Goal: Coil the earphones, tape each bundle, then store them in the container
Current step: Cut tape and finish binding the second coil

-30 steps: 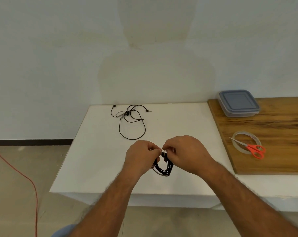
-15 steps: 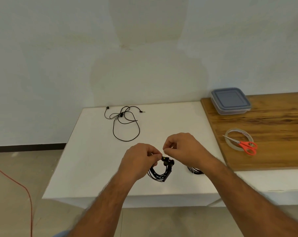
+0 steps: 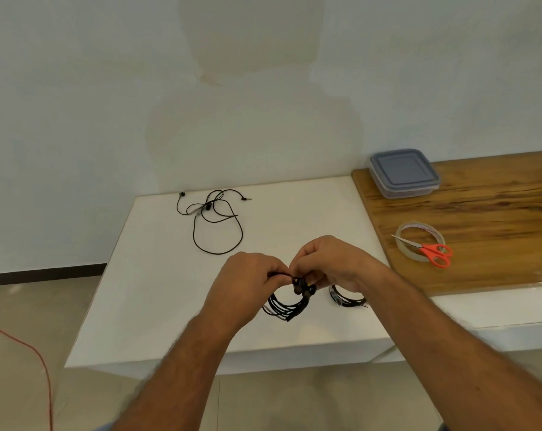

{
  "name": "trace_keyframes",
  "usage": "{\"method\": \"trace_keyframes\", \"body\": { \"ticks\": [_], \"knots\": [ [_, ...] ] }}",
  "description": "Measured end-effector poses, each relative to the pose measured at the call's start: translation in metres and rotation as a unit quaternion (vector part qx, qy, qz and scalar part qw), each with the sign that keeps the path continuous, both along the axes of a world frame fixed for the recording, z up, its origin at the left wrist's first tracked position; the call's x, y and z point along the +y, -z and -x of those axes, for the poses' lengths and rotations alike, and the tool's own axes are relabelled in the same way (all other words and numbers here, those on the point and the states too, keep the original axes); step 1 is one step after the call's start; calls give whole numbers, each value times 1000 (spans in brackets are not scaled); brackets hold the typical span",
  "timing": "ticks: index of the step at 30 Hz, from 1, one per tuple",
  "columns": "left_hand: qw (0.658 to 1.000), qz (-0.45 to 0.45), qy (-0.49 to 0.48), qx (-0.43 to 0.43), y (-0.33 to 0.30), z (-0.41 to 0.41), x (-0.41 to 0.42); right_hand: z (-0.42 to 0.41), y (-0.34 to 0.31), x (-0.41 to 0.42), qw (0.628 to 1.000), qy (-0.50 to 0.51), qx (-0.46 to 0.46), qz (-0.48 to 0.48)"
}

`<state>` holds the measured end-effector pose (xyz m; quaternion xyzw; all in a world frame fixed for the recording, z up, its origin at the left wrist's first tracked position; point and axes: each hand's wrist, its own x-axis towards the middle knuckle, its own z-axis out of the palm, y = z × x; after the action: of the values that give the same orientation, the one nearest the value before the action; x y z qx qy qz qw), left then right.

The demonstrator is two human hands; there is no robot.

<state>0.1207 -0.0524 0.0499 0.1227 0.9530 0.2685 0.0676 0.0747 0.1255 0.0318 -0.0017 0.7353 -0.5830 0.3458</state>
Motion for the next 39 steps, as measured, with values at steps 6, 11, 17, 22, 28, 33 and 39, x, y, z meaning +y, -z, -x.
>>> {"method": "trace_keyframes", "body": {
  "ticks": [6,11,17,22,28,33,39],
  "knots": [
    [987,-15,77,140,9,0,-1,5,-4,11,995,-29,-81,55],
    [974,-70,103,190,14,-3,0,6,-5,16,988,-56,-118,81],
    [965,-104,106,218,9,-4,4,5,-5,19,983,-58,-126,117],
    [962,-109,97,232,8,-5,4,4,-4,17,980,-62,-130,137],
    [966,-125,84,209,8,-7,5,1,-8,14,978,-66,-139,139],
    [972,-132,69,180,6,-8,5,3,-4,17,973,-51,-158,158],
    [974,-117,52,186,5,-8,5,4,2,18,971,-51,-167,165]
  ]
}}
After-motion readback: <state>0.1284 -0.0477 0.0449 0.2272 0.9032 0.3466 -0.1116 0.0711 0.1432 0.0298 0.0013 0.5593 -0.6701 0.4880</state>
